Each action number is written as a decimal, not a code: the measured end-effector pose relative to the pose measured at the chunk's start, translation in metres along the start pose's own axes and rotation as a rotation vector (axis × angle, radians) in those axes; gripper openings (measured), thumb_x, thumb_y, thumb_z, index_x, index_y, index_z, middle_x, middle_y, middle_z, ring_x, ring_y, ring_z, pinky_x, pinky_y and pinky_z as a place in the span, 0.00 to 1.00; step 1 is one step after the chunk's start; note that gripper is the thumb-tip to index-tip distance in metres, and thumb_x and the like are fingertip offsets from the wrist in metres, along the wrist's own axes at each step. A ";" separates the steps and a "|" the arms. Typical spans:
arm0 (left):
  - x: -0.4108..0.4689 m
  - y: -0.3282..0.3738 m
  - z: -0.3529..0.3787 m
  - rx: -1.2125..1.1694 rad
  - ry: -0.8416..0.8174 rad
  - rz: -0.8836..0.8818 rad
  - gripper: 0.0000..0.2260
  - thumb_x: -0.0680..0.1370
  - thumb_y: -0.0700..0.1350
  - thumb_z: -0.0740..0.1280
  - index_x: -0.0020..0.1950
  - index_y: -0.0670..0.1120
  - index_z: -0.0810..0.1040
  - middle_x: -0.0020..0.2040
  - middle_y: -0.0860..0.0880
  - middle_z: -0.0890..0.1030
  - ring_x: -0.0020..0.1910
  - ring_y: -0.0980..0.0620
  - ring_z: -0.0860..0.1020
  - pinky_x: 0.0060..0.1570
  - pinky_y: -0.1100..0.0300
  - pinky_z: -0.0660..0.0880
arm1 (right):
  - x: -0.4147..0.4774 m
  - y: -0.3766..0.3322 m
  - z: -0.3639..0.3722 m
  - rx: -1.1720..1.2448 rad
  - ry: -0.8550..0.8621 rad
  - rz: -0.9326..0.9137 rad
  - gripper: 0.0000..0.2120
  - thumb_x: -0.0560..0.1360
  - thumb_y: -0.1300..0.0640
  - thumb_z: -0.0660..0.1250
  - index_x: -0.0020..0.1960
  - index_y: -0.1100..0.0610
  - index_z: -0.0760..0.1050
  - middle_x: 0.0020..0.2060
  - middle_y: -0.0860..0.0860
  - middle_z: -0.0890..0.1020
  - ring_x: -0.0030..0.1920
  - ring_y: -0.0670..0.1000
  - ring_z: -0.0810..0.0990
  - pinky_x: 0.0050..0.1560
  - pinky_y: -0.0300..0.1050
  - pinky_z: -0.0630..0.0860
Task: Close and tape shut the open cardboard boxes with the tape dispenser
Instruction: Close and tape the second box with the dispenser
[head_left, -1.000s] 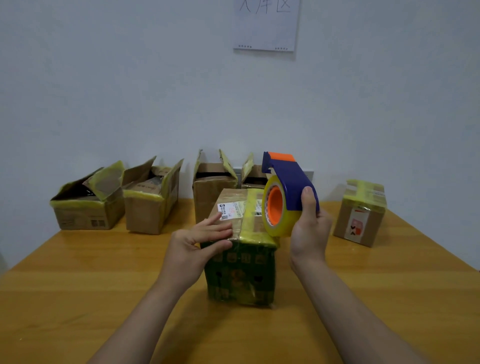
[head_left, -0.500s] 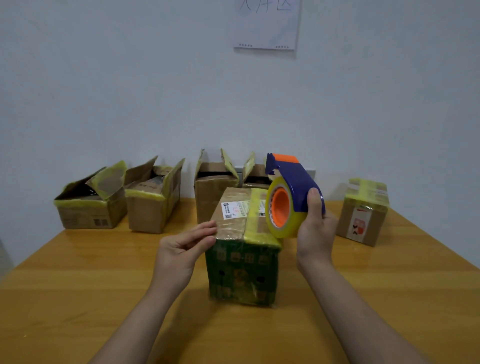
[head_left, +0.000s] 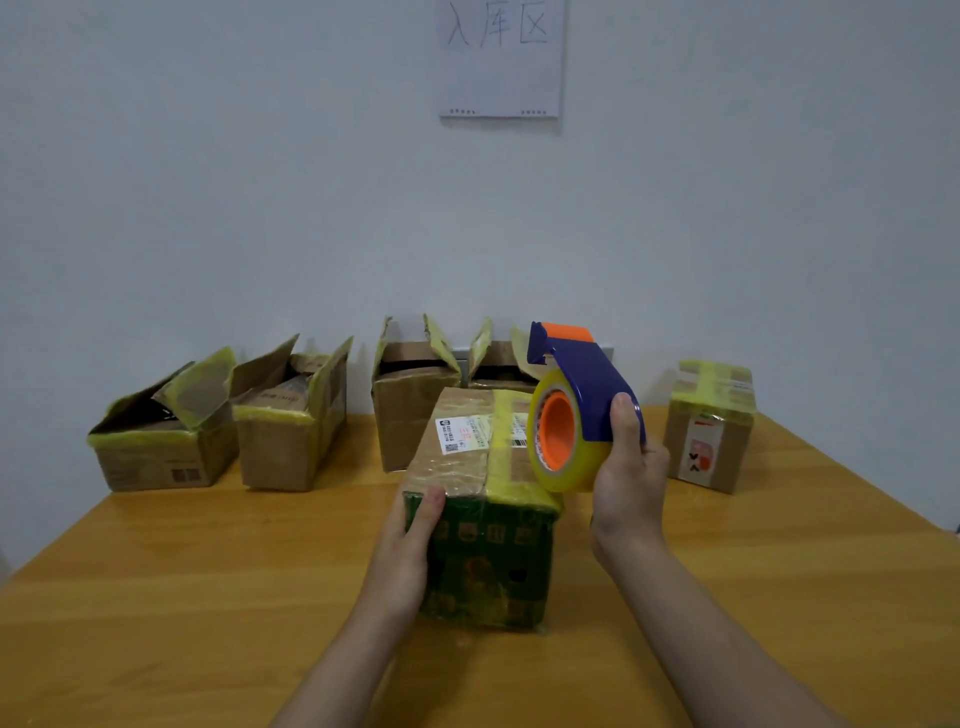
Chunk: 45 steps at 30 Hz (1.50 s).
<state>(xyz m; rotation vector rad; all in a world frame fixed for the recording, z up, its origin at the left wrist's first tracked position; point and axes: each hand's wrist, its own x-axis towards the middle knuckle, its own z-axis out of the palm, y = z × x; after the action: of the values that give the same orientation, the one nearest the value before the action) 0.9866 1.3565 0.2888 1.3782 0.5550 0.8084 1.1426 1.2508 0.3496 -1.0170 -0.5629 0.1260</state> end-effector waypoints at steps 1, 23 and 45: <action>-0.003 0.001 0.002 0.002 0.010 -0.002 0.24 0.76 0.63 0.61 0.72 0.61 0.69 0.61 0.59 0.80 0.54 0.63 0.80 0.42 0.66 0.76 | -0.001 -0.002 -0.004 0.016 0.012 -0.003 0.16 0.81 0.44 0.60 0.51 0.54 0.79 0.36 0.44 0.85 0.38 0.42 0.83 0.36 0.35 0.79; 0.031 -0.042 0.124 0.343 -0.263 0.128 0.49 0.67 0.47 0.84 0.80 0.60 0.59 0.68 0.64 0.75 0.69 0.62 0.73 0.50 0.74 0.76 | 0.033 -0.028 -0.124 -0.001 0.511 -0.178 0.20 0.82 0.46 0.64 0.57 0.63 0.80 0.39 0.46 0.83 0.39 0.42 0.80 0.36 0.34 0.76; 0.199 -0.067 0.186 0.760 -0.208 -0.036 0.42 0.70 0.67 0.75 0.76 0.49 0.63 0.71 0.48 0.76 0.69 0.45 0.77 0.62 0.45 0.79 | 0.054 0.093 -0.128 -0.303 0.349 -0.132 0.19 0.76 0.34 0.60 0.46 0.48 0.80 0.38 0.43 0.84 0.35 0.45 0.80 0.34 0.33 0.72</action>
<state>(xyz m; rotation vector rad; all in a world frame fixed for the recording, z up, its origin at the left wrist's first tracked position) 1.2645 1.3929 0.2701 2.1087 0.7601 0.4162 1.2671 1.2210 0.2420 -1.2595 -0.3324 -0.2574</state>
